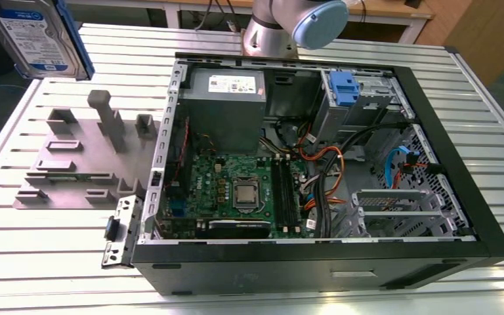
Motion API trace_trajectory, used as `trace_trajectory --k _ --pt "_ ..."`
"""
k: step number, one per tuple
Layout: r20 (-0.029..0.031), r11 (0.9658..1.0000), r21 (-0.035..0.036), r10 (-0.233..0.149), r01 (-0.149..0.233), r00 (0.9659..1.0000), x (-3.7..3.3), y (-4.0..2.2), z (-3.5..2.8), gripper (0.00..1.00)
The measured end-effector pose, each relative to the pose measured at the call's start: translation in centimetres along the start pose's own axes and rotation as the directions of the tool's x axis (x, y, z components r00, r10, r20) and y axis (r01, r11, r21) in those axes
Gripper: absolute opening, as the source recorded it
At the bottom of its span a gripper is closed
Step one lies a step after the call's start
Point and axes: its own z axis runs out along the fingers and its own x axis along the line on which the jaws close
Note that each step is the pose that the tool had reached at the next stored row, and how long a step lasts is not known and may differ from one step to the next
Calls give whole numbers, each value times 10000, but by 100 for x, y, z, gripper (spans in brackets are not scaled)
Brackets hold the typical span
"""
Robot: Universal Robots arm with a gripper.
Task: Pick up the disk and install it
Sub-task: 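Pick up the disk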
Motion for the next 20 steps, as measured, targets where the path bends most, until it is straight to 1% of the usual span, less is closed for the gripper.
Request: trace_trajectory --k 20 --pt "0 10000 -1 1 -1 10000 -2 2 -60 36"
